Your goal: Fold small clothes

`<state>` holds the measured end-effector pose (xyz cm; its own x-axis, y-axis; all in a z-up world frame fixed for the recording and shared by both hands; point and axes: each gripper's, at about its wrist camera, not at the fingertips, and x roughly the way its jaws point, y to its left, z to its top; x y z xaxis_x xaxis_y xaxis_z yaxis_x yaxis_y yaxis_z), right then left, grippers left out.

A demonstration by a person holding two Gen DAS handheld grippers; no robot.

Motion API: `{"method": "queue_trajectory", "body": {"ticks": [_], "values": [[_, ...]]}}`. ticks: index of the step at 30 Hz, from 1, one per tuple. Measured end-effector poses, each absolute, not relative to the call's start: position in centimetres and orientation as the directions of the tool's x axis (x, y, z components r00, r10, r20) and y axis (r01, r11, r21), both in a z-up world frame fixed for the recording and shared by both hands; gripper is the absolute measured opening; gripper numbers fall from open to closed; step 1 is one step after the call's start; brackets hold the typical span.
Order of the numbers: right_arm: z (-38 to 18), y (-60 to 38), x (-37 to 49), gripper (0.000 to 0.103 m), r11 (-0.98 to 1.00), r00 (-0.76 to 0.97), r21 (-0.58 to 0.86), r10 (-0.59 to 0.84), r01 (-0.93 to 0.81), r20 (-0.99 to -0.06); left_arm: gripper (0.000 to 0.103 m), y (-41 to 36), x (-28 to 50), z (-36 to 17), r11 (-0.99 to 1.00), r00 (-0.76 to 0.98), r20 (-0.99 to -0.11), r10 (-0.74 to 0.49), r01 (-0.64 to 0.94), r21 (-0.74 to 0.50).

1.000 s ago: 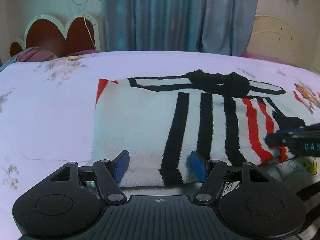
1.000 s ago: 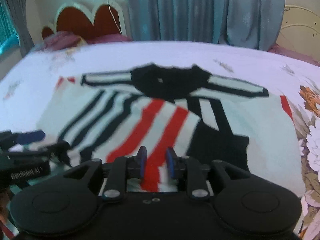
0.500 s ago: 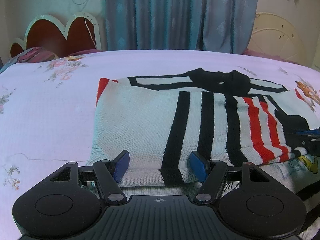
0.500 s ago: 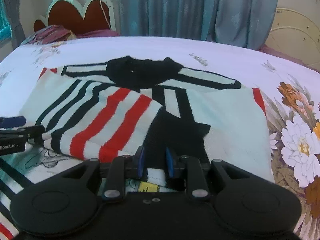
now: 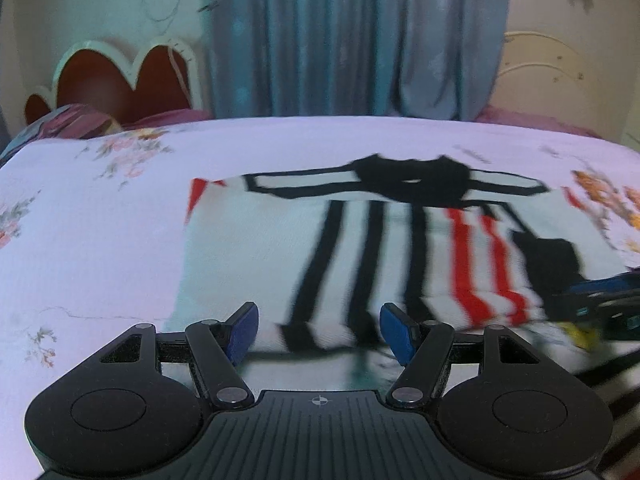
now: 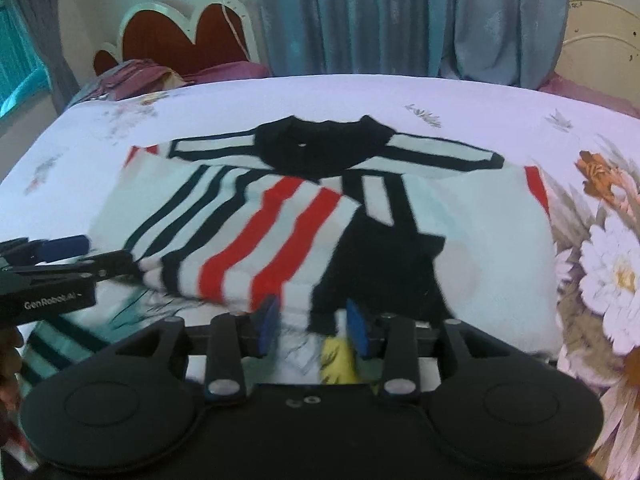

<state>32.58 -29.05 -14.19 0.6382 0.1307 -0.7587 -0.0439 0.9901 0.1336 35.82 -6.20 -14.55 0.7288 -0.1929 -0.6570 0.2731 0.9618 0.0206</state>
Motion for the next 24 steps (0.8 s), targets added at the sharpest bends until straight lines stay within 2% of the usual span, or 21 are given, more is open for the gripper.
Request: {"method": "queue_trajectory", "body": {"ticks": [2,4,10,12,16,20,21,24], "values": [[-14.1,-28.7,31.6,0.037,0.986,0.634,0.155,0.160,-0.064,-0.756,0.067,-6.9,34.4,-14.3,0.954,0.719,-0.660,-0.220,0.298,0.007],[-14.1,-28.2,30.4,0.032,0.981,0.636,0.170,0.188,-0.089,-0.749,0.067,-7.5,33.1,-14.5,0.948,0.699,-0.673,-0.240,0.317,-0.009],[-15.8,-26.8,27.3,0.022,0.978,0.582,0.096,0.188,-0.185,-0.791,0.067,-8.3,29.9,-16.9,0.933,0.651,-0.728,-0.215,0.356,0.042],[-16.3,-27.3,26.0,0.022,0.980,0.590,0.032,0.143,-0.194,-0.795,0.067,-7.3,28.7,-17.6,0.935,0.660,-0.727,-0.190,0.348,0.072],[-16.4,-29.8,23.9,0.022,0.984,0.613,-0.057,0.059,-0.168,-0.788,0.074,-4.5,26.7,-17.9,0.957,0.678,-0.723,-0.131,0.276,0.085],[-16.3,-31.7,22.7,0.022,0.989,0.610,-0.030,0.064,-0.142,-0.790,0.074,-3.3,25.2,-18.0,0.968,0.684,-0.724,-0.086,0.230,0.102],[-16.1,-31.5,22.5,0.025,0.990,0.613,-0.030,0.064,-0.141,-0.787,0.074,-3.3,25.0,-17.7,0.973,0.679,-0.730,-0.076,0.212,0.096],[-15.0,-30.5,21.8,0.026,0.985,0.634,0.038,0.138,-0.169,-0.761,0.074,-3.9,24.1,-16.8,0.975,0.678,-0.727,-0.114,0.216,0.048]]}}
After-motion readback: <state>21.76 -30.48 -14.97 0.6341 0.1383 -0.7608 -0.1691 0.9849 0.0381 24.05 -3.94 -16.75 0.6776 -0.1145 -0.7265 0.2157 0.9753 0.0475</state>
